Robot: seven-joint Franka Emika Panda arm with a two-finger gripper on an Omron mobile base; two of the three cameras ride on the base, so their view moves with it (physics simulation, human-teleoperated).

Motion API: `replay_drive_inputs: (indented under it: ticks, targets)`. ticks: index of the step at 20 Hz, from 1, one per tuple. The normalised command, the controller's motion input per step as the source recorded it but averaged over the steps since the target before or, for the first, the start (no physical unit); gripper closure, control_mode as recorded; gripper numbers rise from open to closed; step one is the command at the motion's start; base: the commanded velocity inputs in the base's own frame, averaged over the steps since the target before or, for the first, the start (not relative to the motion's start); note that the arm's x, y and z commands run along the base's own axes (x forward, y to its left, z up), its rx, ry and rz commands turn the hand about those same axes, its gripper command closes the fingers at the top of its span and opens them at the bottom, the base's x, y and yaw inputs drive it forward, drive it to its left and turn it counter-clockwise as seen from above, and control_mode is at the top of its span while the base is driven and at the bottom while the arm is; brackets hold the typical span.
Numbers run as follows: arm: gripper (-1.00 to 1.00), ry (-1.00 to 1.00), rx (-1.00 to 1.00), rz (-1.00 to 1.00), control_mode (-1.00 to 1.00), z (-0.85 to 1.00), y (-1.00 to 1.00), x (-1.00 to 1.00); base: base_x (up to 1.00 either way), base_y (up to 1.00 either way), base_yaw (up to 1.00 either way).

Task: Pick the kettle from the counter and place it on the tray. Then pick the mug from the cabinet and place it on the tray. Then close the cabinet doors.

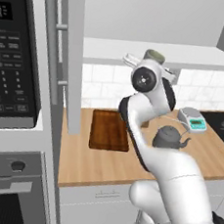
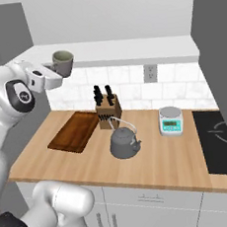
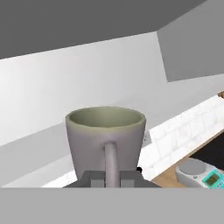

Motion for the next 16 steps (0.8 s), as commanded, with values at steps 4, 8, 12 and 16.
replay_drive_inputs:
  ticks: [4,8,12,16]
  targets:
    - [1.0,0.13,0.0,-0.15,-1.0,-0.55,0.27,-0.64,0.0,0.0,0.0]
    - [1.0,0.09,0.0,-0.09,-1.0,-0.71,0.0,-0.2,0.0,0.0,0.0]
    - [1.0,0.05,0.0,-0.03,-1.0,-0.78,0.0,0.01,0.0,0.0,0.0]
    - [1.0,0.02,0.0,0.0,-1.0,-0.69,0.12,0.17,0.0,0.0,0.0]
